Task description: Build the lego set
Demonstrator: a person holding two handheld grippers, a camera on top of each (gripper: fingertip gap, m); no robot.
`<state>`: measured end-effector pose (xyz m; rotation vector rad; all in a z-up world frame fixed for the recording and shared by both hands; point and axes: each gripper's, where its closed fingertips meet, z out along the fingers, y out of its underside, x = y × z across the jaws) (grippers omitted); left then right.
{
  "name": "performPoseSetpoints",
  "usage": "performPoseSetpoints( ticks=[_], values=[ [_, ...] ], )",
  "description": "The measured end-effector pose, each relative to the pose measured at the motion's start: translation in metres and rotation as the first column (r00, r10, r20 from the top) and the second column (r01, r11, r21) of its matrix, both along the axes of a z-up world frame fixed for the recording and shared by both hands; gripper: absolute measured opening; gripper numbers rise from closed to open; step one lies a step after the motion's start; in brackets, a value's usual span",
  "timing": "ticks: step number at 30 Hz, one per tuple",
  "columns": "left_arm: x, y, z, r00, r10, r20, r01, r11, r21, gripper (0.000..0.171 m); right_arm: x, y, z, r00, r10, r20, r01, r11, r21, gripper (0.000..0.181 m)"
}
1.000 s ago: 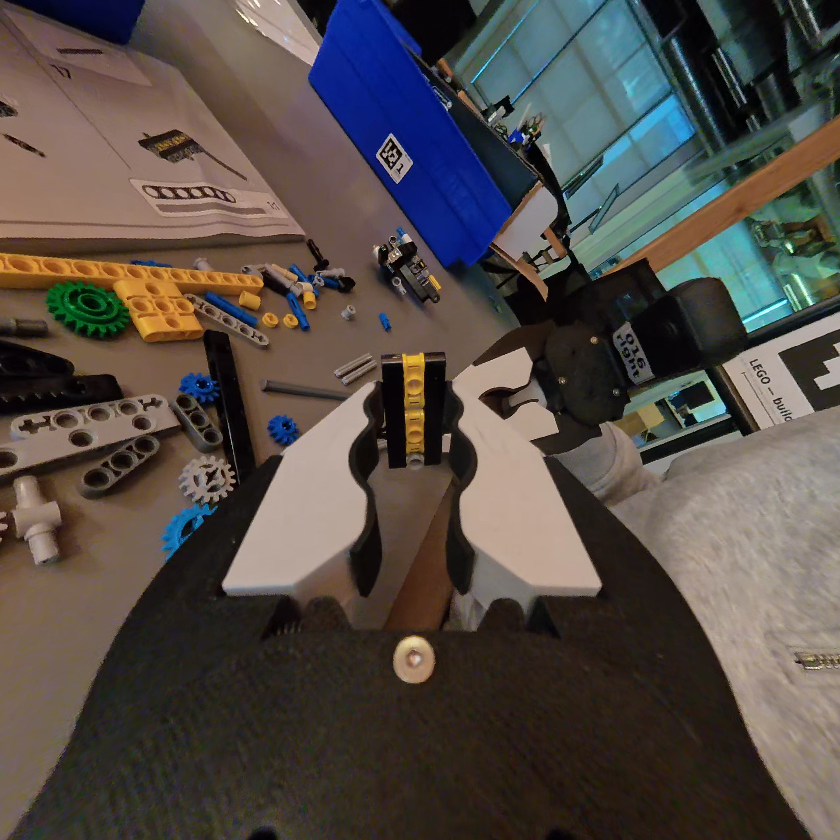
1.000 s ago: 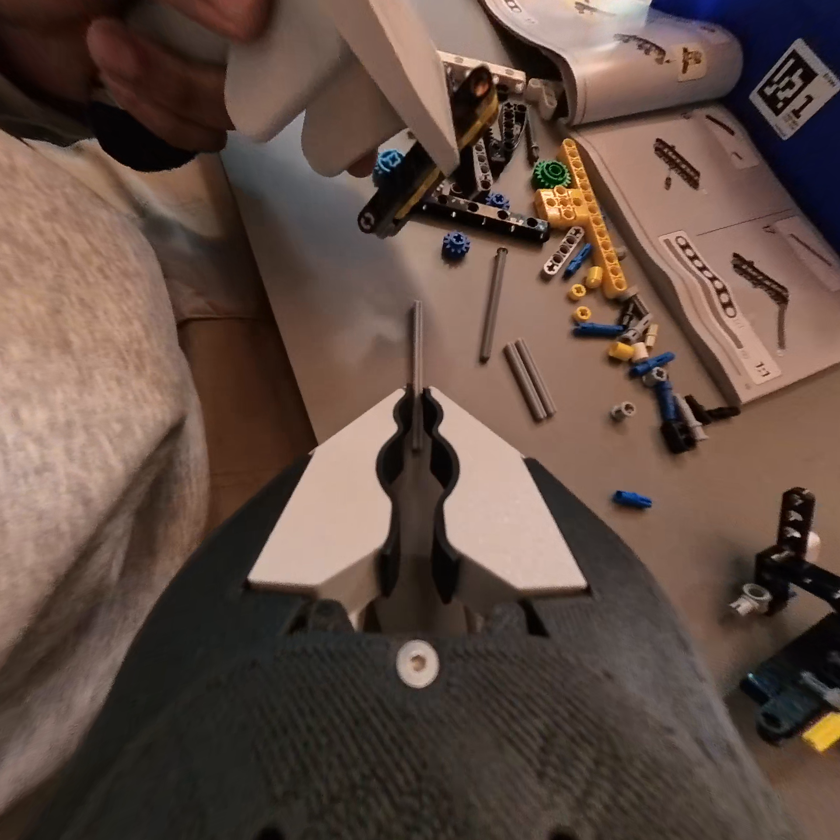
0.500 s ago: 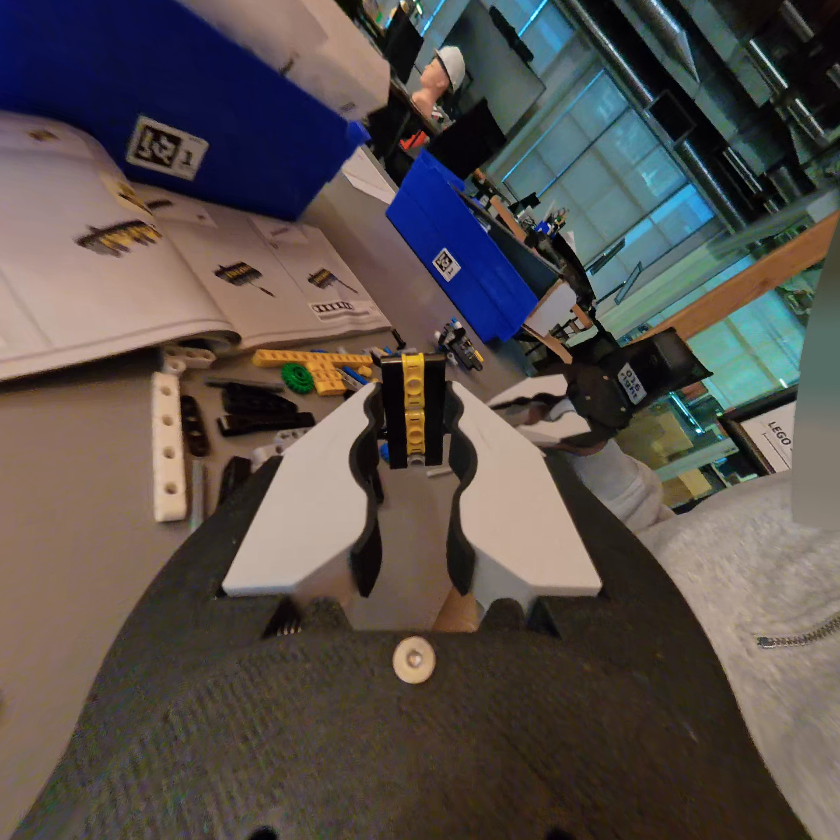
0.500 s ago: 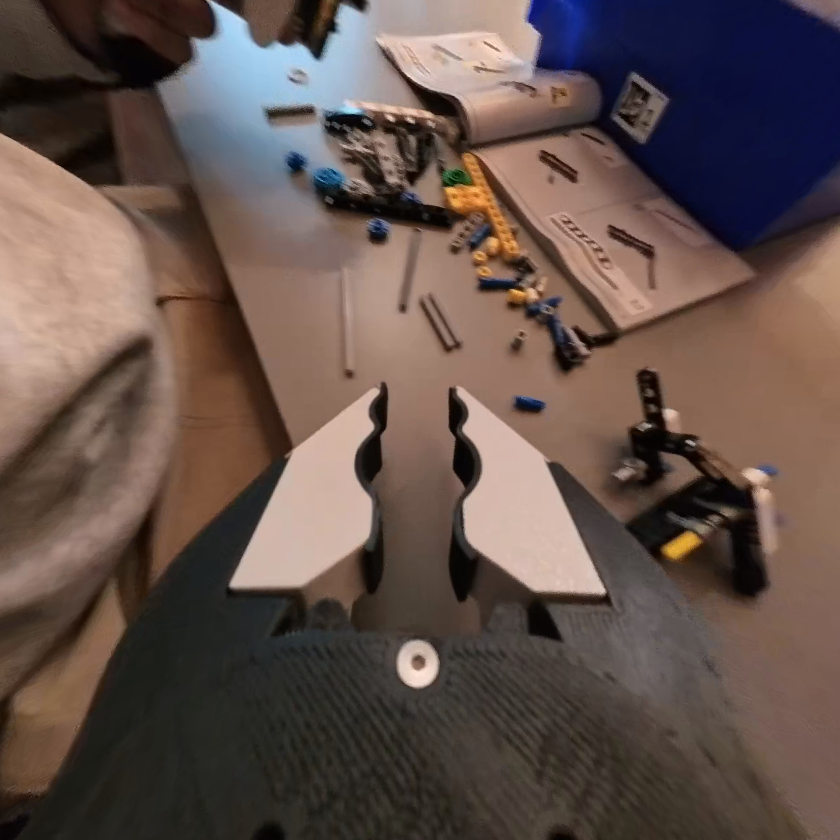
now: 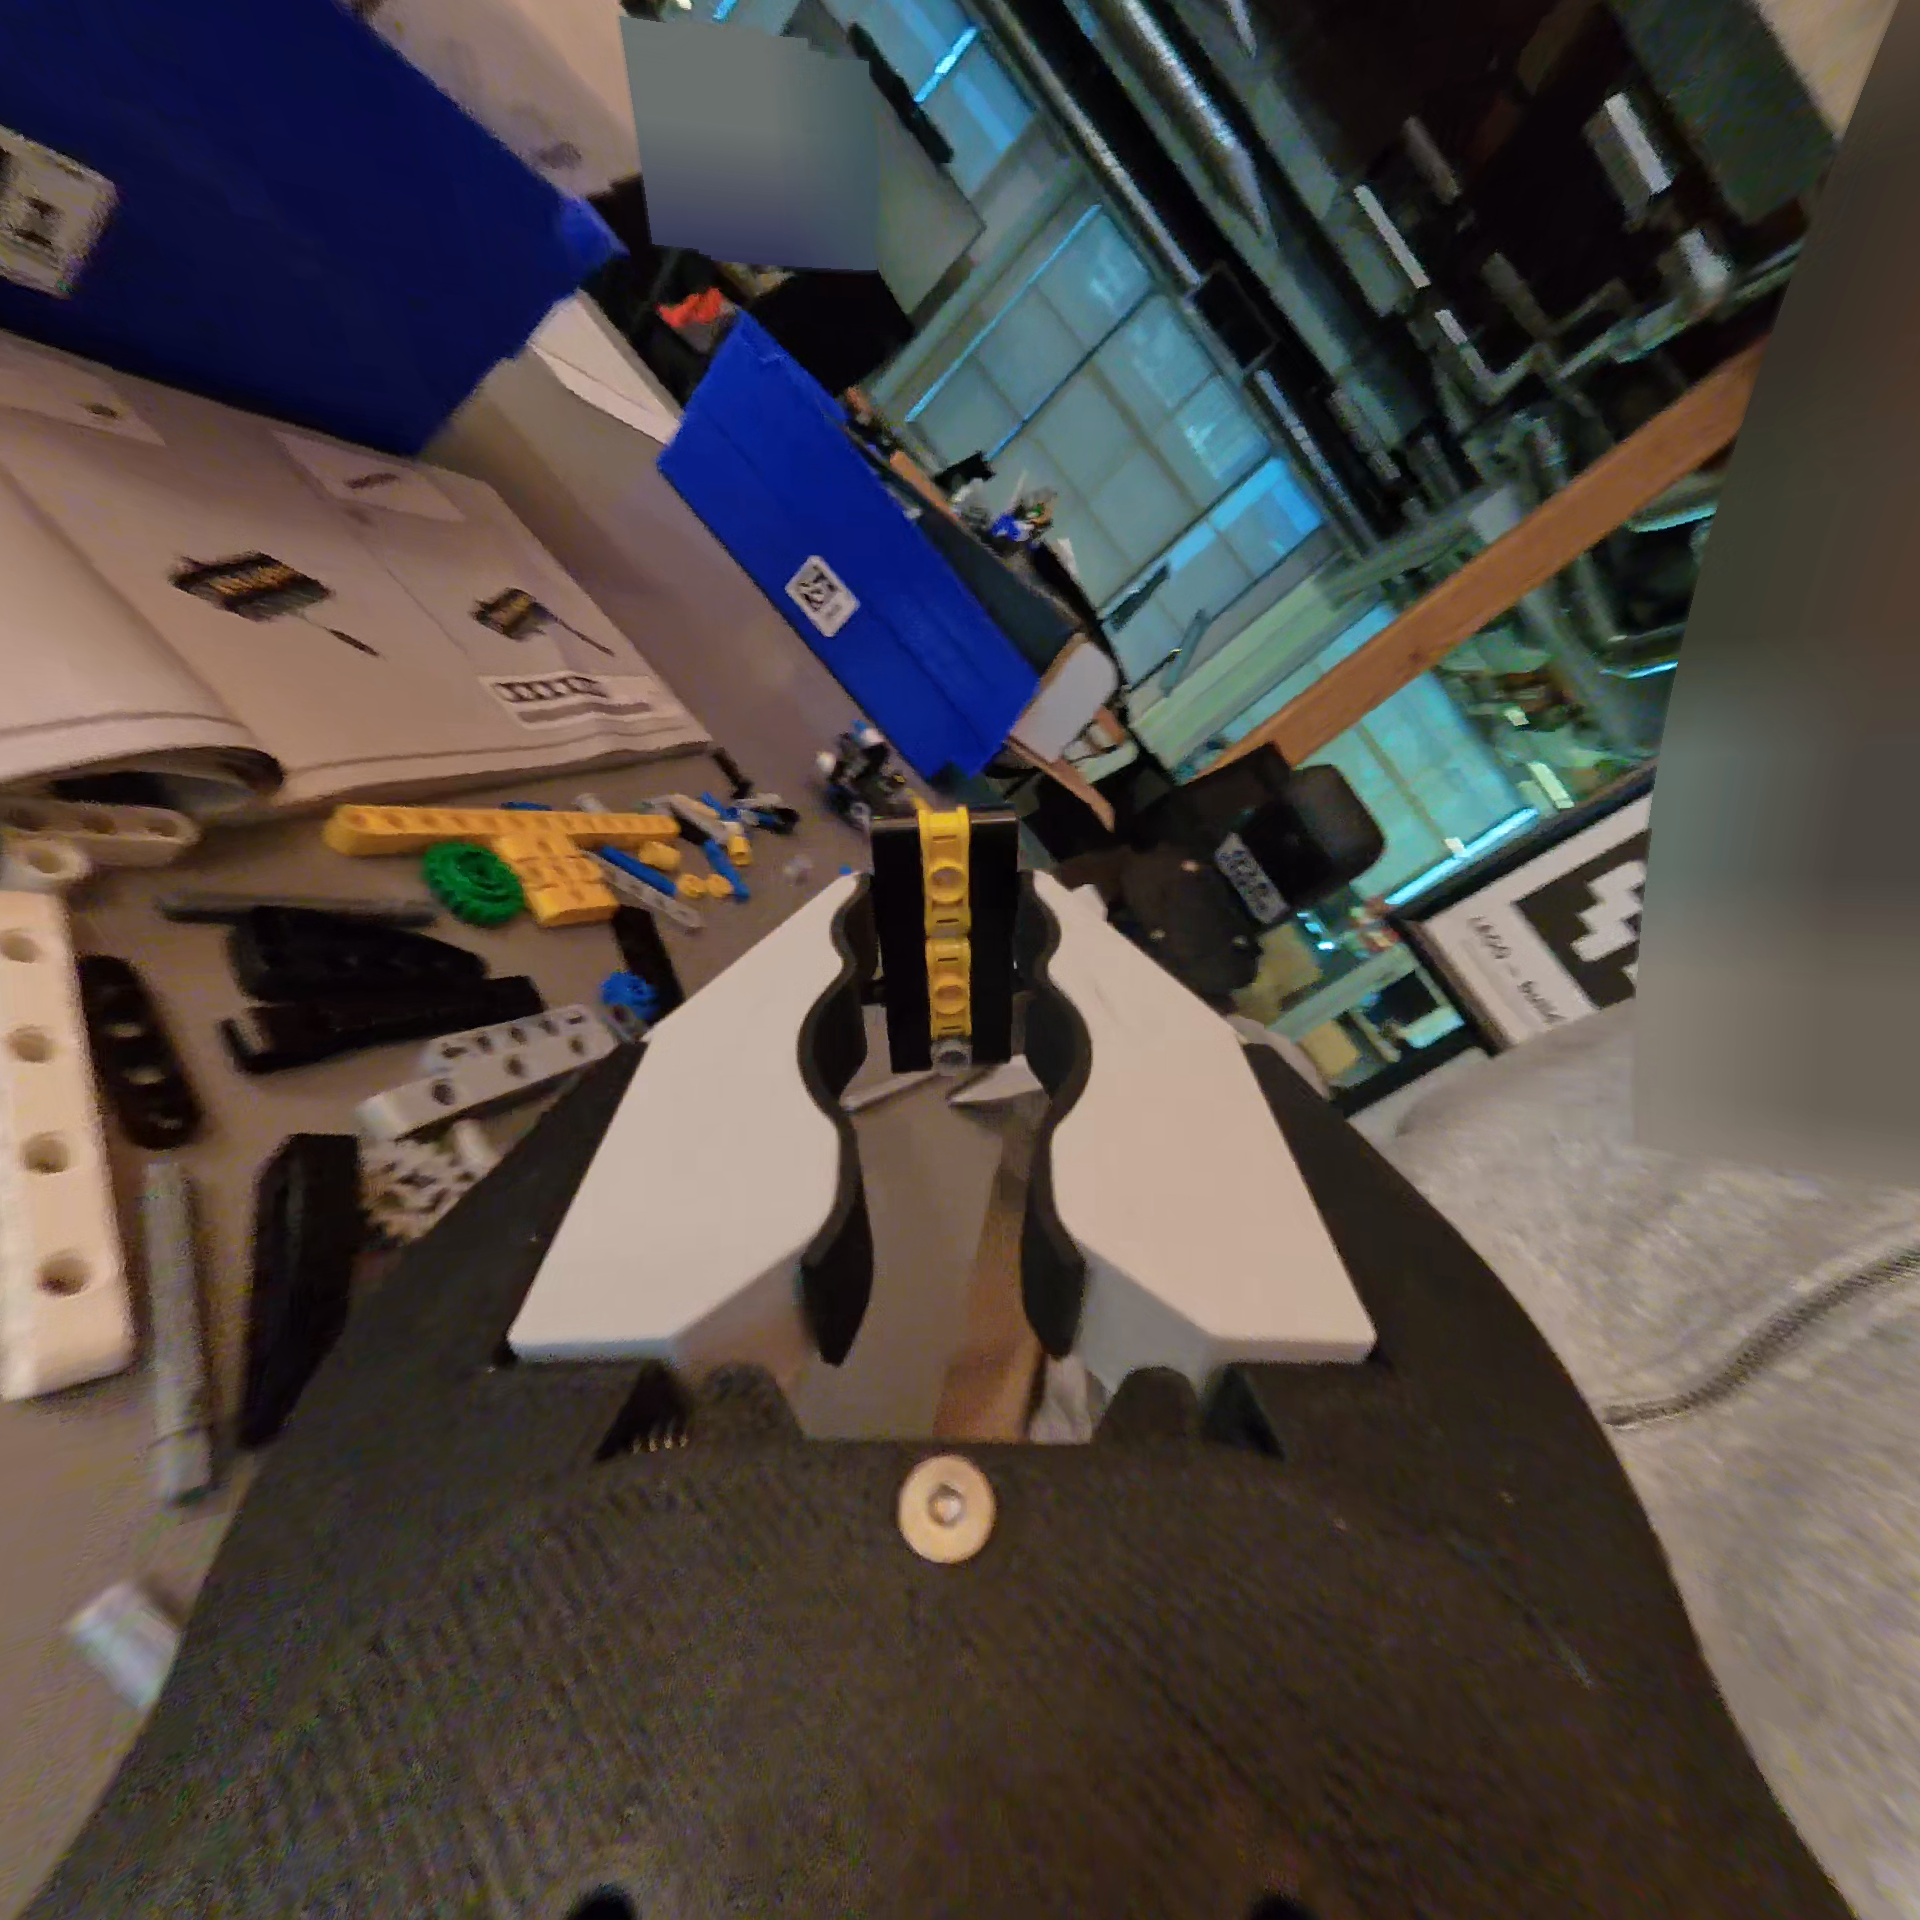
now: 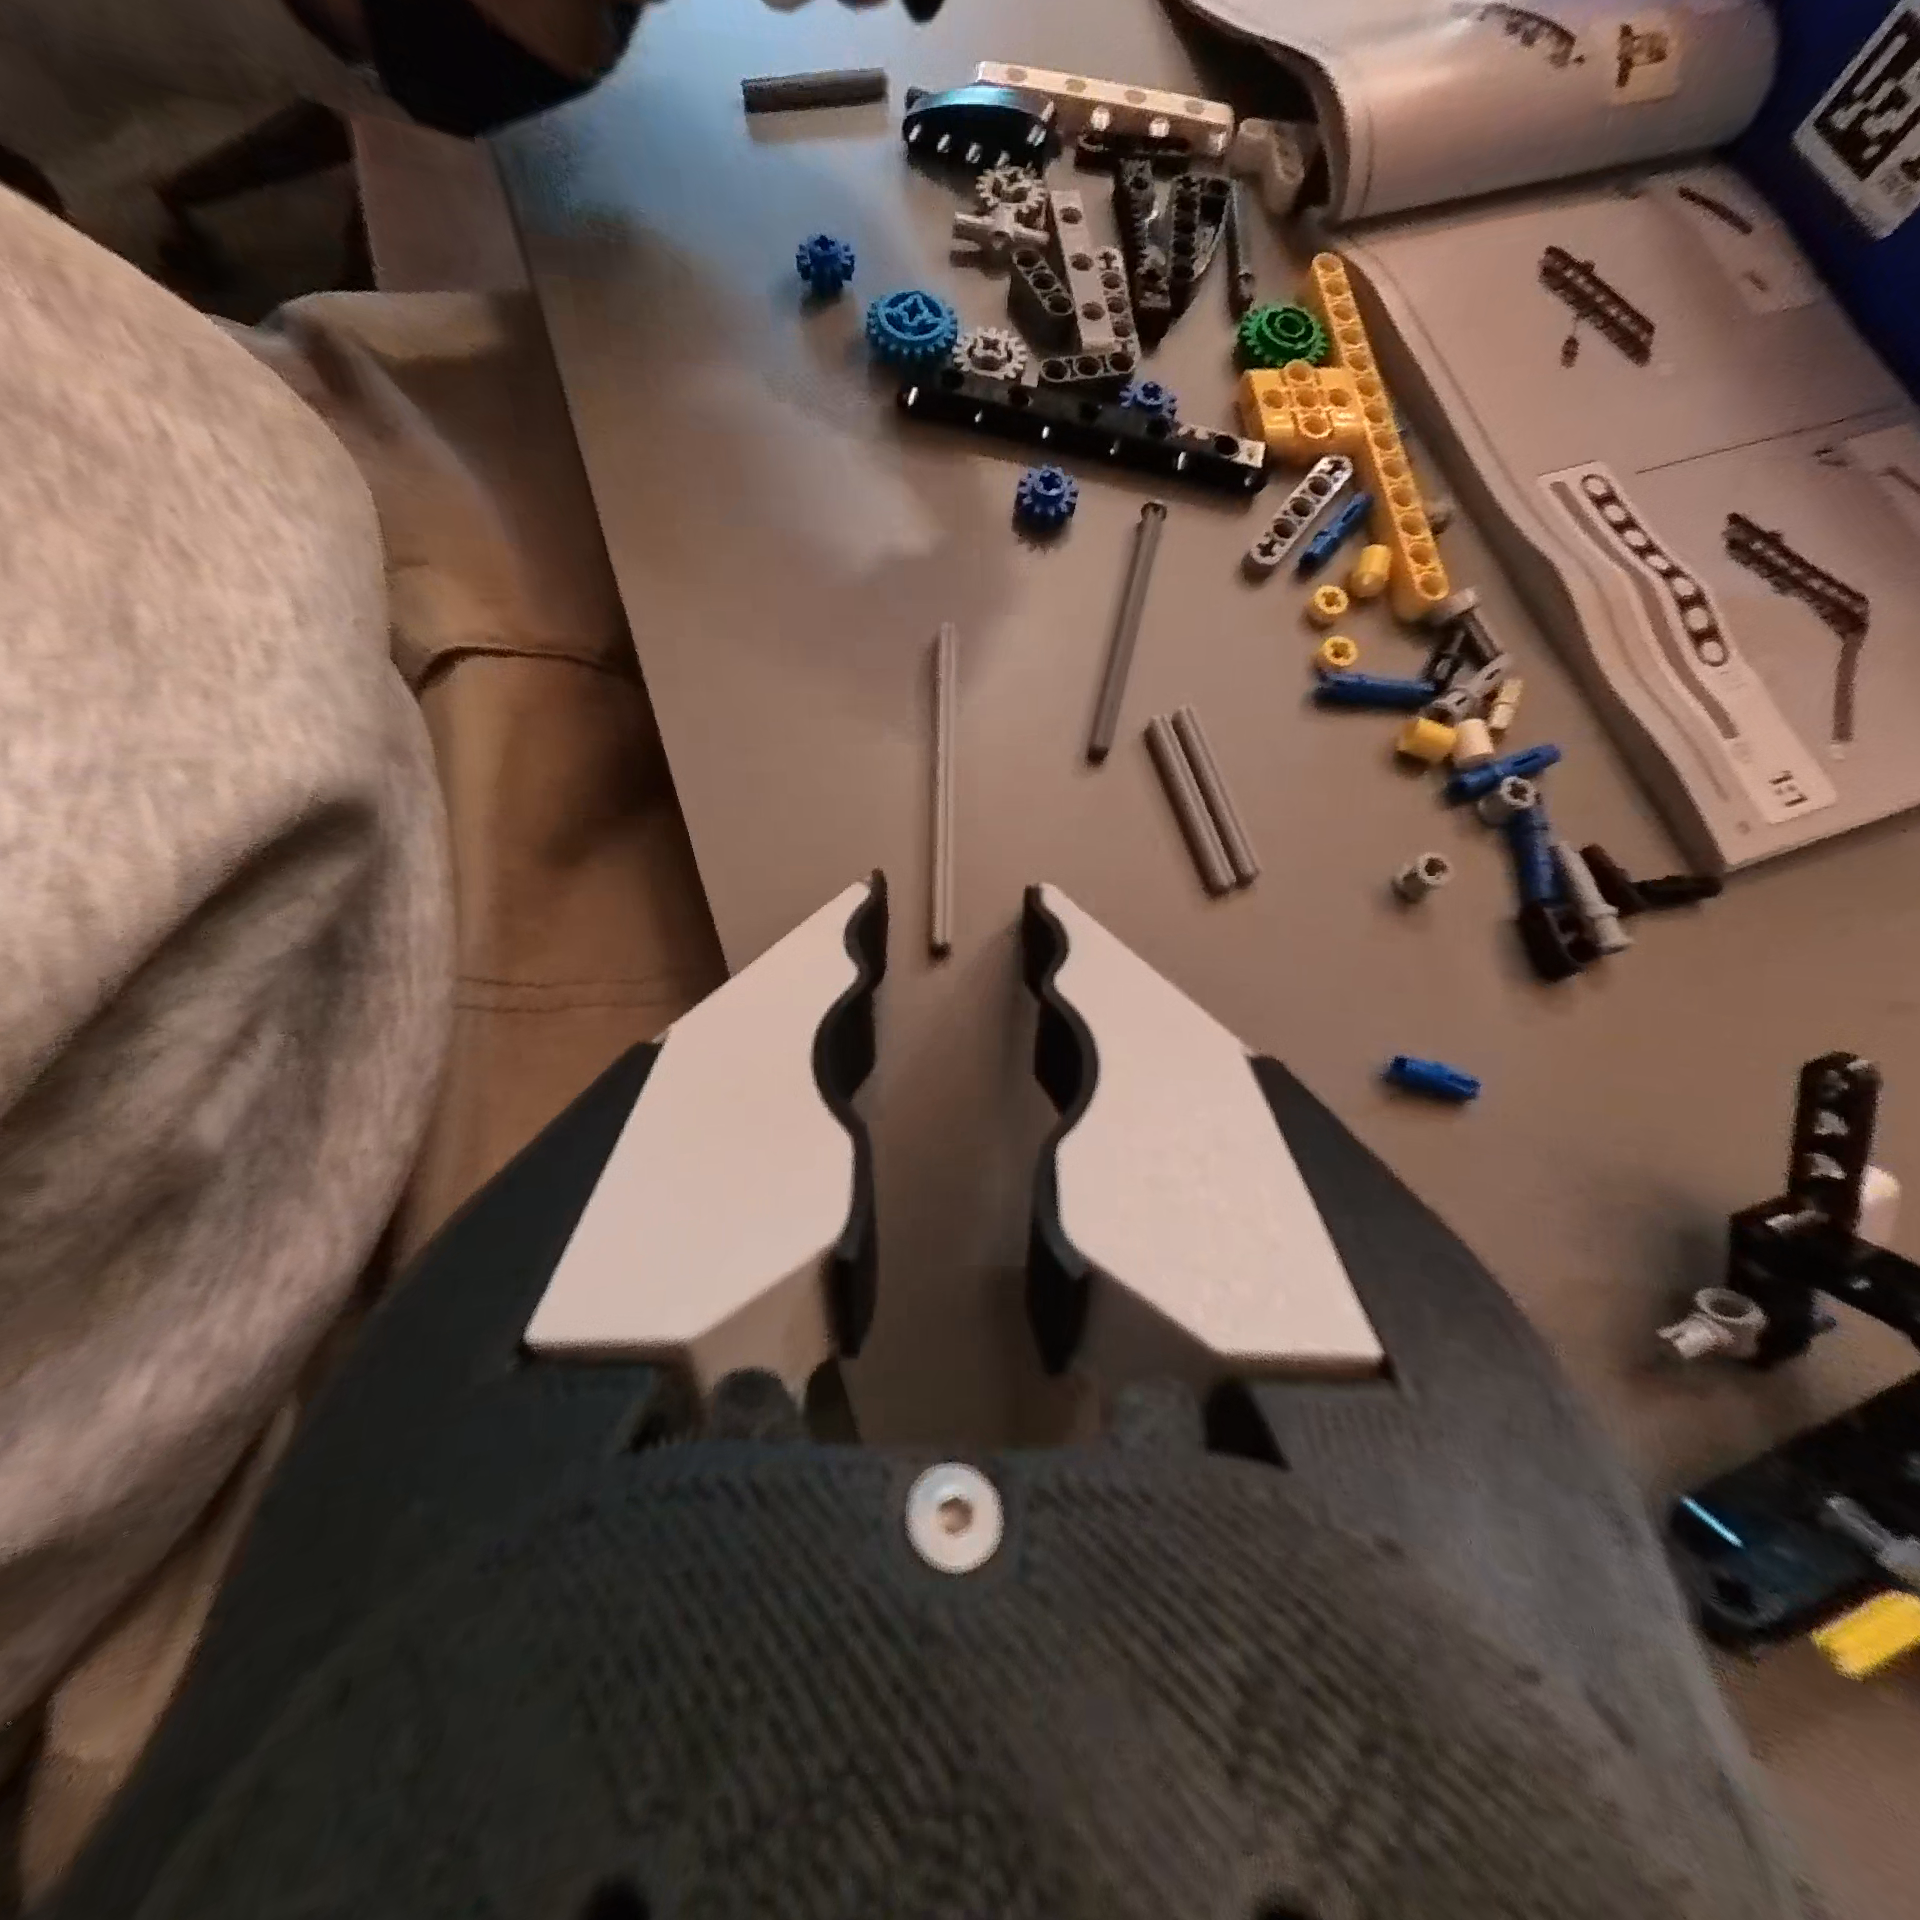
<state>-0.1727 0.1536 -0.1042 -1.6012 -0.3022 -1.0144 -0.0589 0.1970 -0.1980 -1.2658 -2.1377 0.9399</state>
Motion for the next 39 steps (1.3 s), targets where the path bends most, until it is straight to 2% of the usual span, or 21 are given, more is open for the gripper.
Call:
performPoseSetpoints(
  ticks=[3,6,8,16,22,29,39],
  values=[
    [0.014,0.001,0.0,0.997,-0.046,0.055,0.045,0.999,0.022,0.025,0.002,-0.004,0.0,1.0,0.023,0.002,-0.023,1.0,-0.002,0.017],
    [0.026,0.0,-0.001,0.997,-0.078,0.03,0.077,0.997,0.021,0.025,0.002,-0.007,0.0,0.999,0.039,-0.032,-0.037,0.998,0.058,0.003],
    [0.03,0.0,-0.001,0.996,-0.087,0.004,0.087,0.996,0.018,0.025,-0.001,-0.005,0.0,0.998,0.021,-0.063,-0.014,0.994,0.108,0.002],
    [0.031,-0.002,-0.004,0.993,-0.044,-0.111,0.045,0.999,0.008,0.025,-0.004,-0.001,0.004,0.994,-0.017,-0.106,0.032,0.99,0.136,0.002],
    [0.02,0.0,-0.012,0.958,0.053,-0.281,-0.062,0.998,-0.023,0.026,-0.013,-0.004,0.042,0.96,-0.077,-0.271,0.069,0.997,-0.039,0.002],
    [0.005,0.005,-0.015,0.845,0.187,-0.501,-0.218,0.976,-0.003,0.026,-0.021,-0.004,0.059,0.933,-0.16,-0.323,0.117,0.982,-0.148,0.002],
    [-0.003,0.005,-0.005,0.741,0.299,-0.602,-0.312,0.946,0.086,0.026,-0.03,-0.019,0.069,0.931,-0.196,-0.308,0.084,0.936,-0.341,0.002]
  ],
)
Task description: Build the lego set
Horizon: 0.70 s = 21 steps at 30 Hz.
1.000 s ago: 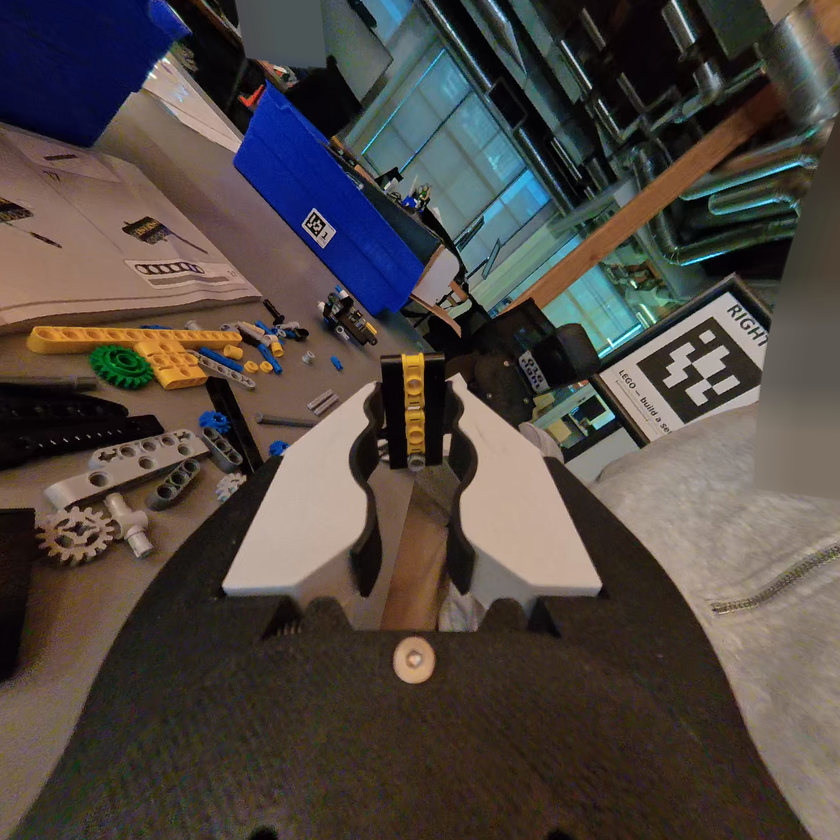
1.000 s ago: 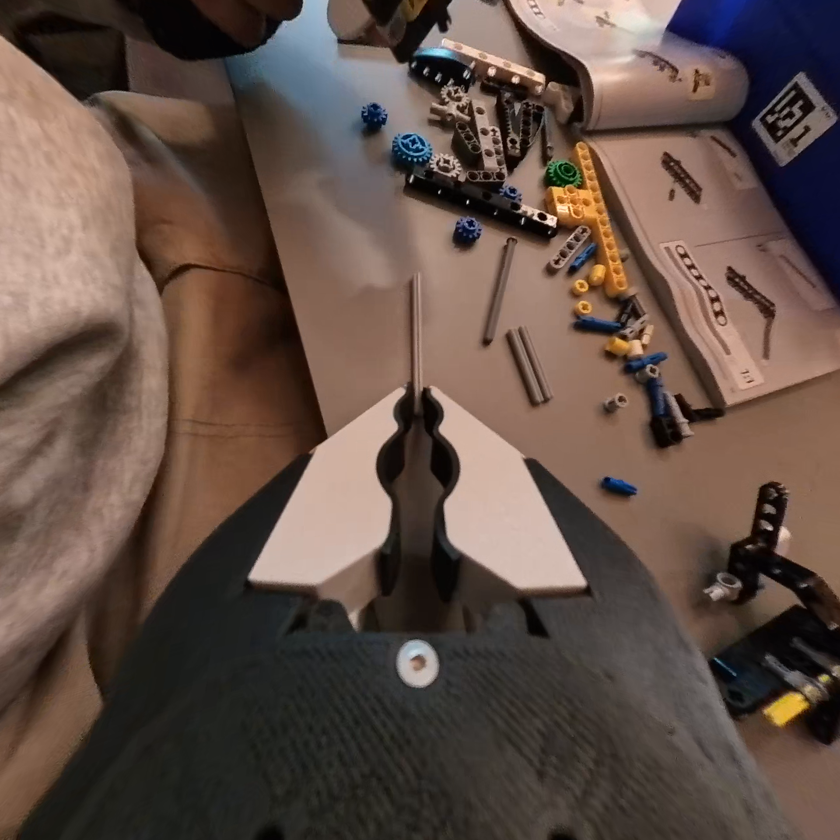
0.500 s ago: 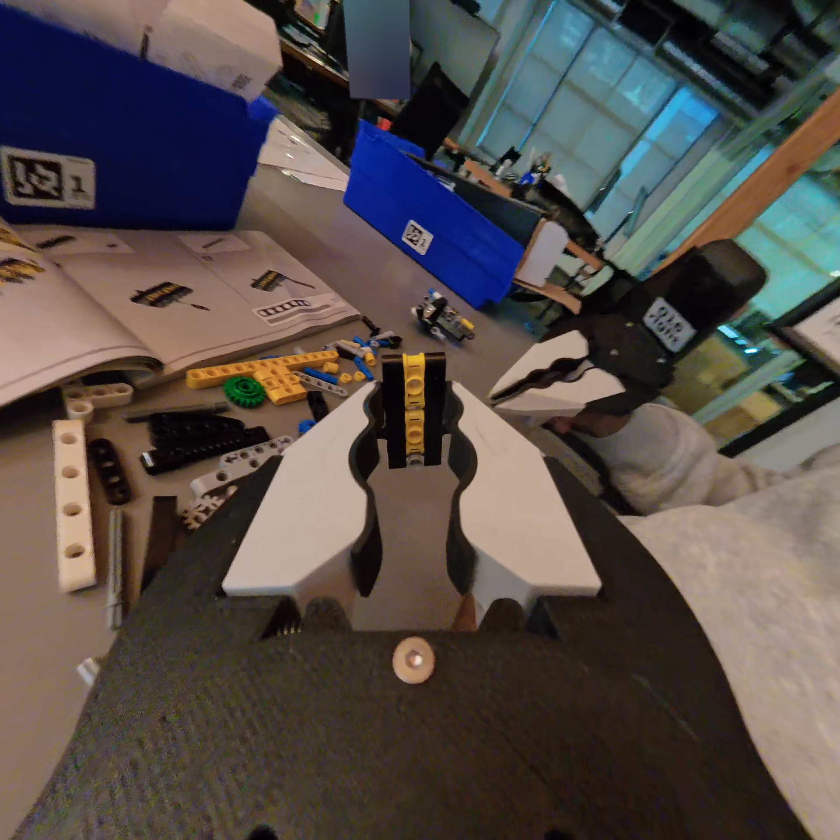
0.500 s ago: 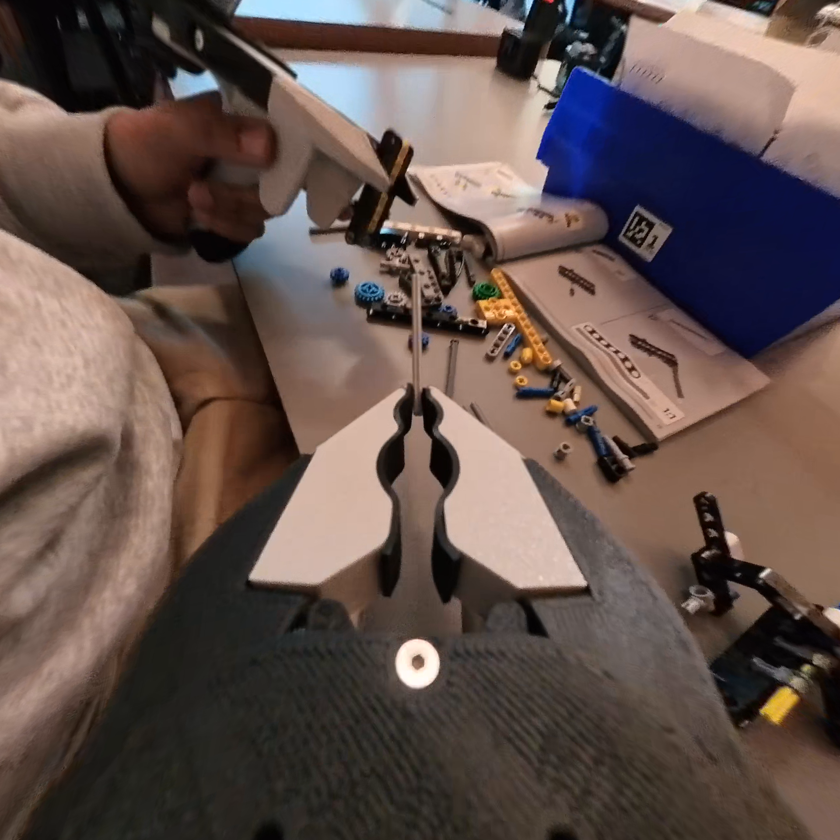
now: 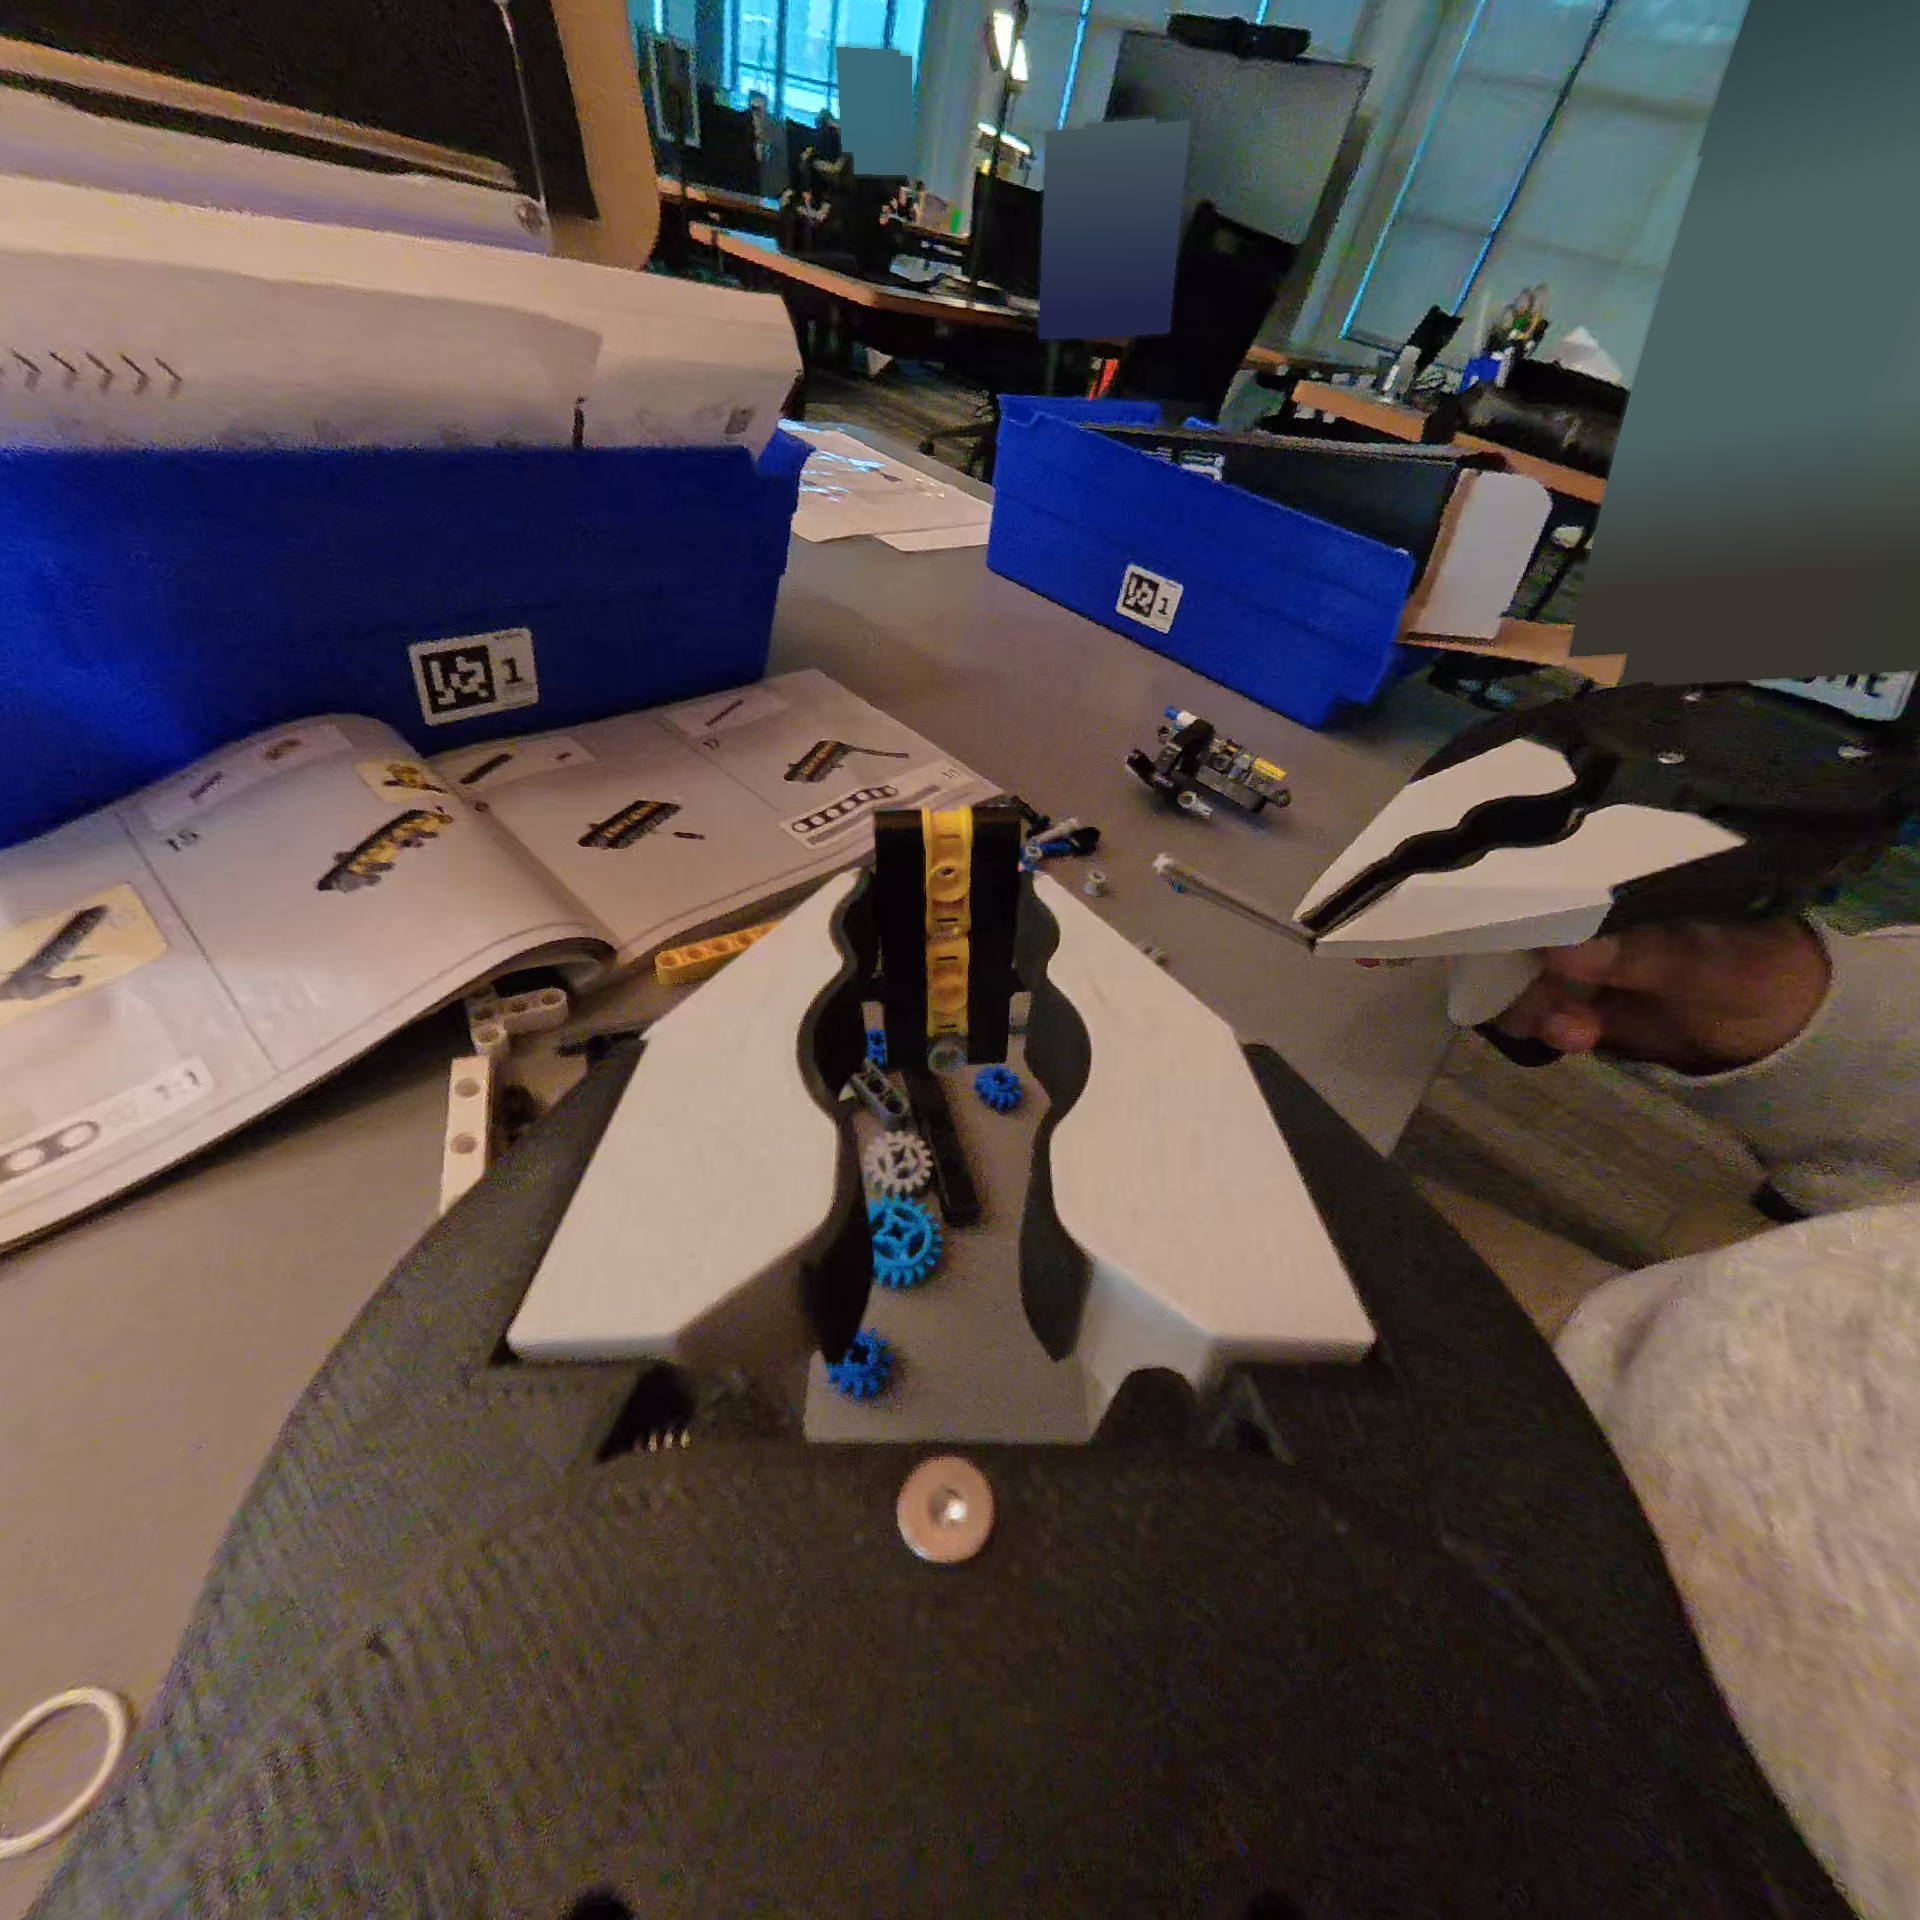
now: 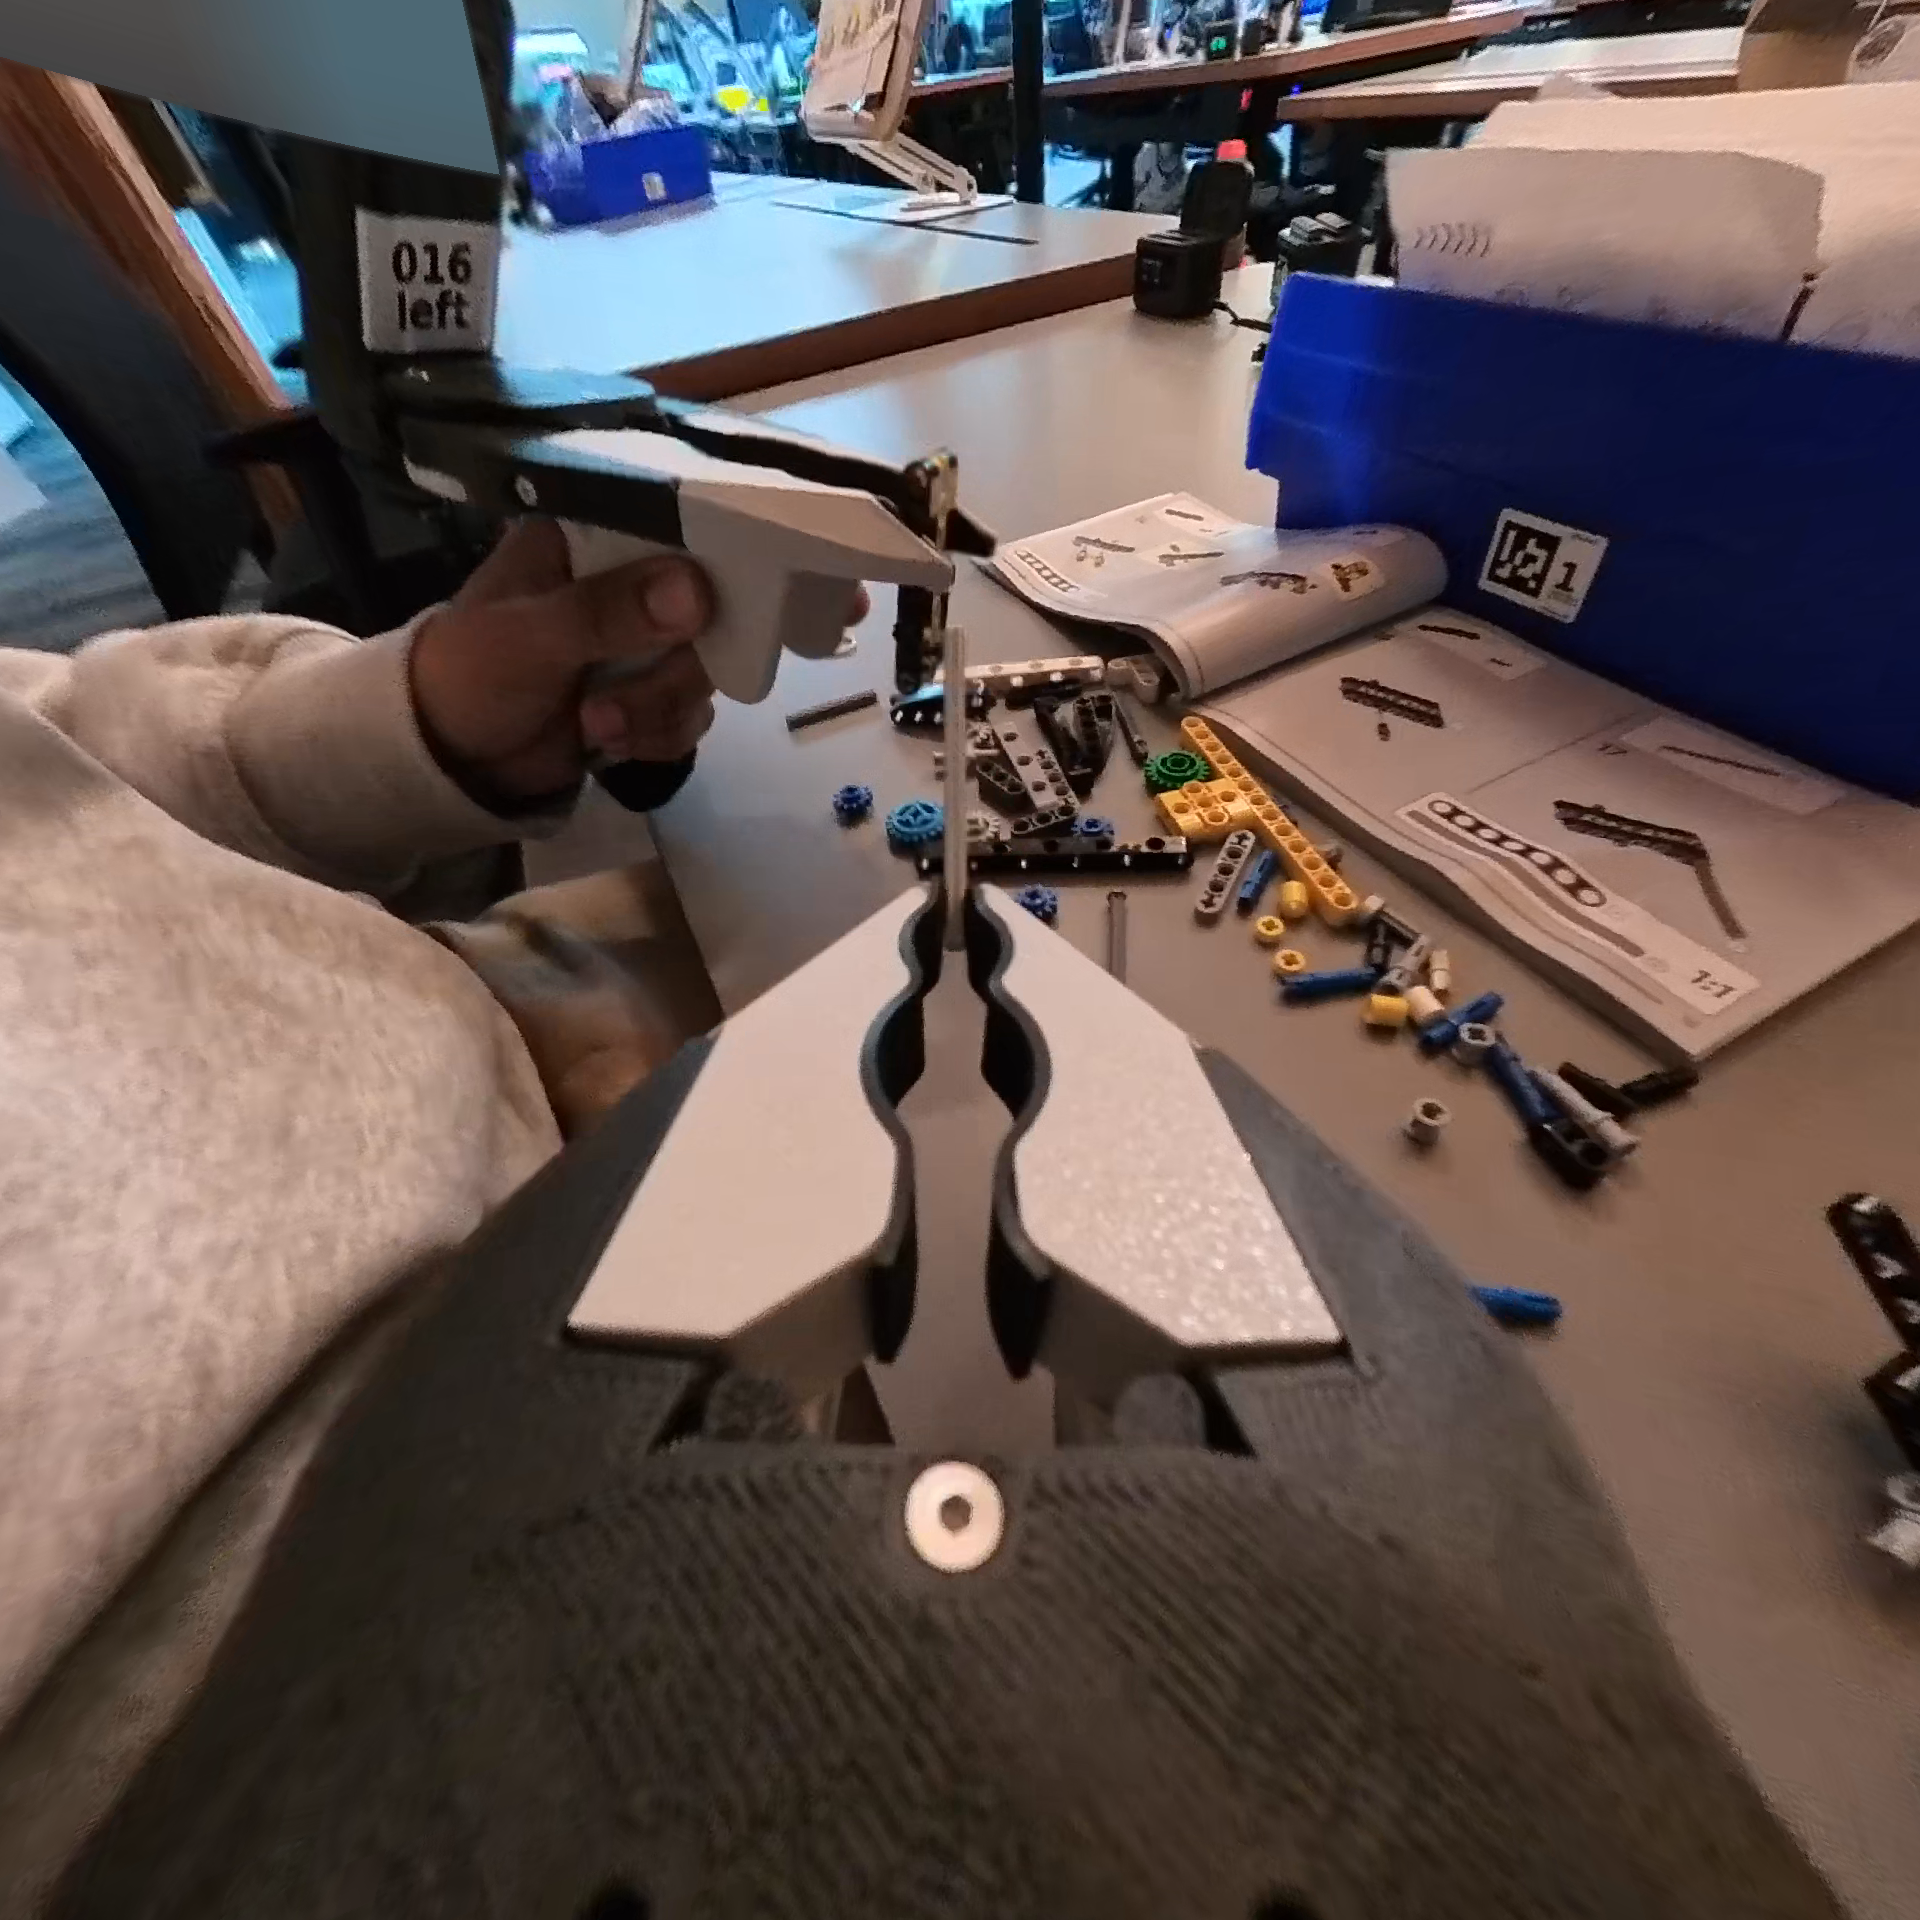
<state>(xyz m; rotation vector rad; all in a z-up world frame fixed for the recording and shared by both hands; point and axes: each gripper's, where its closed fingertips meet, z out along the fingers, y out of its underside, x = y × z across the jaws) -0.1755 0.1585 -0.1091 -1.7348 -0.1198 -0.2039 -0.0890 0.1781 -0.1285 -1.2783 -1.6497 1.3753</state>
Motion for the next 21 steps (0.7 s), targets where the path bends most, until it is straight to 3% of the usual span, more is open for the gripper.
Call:
performPoseSetpoints(
  ticks=[8,21],
  values=[
    [-0.016,-0.001,0.002,0.983,0.127,-0.132,-0.125,0.992,0.023,0.025,-0.008,-0.006,0.01,0.999,0.029,-0.023,-0.033,0.981,-0.192,0.002],
    [-0.021,0.018,-0.007,0.952,0.171,-0.253,-0.187,0.981,-0.042,0.025,-0.025,-0.001,0.013,0.999,0.037,-0.013,-0.039,0.922,-0.385,0.001]
  ],
)
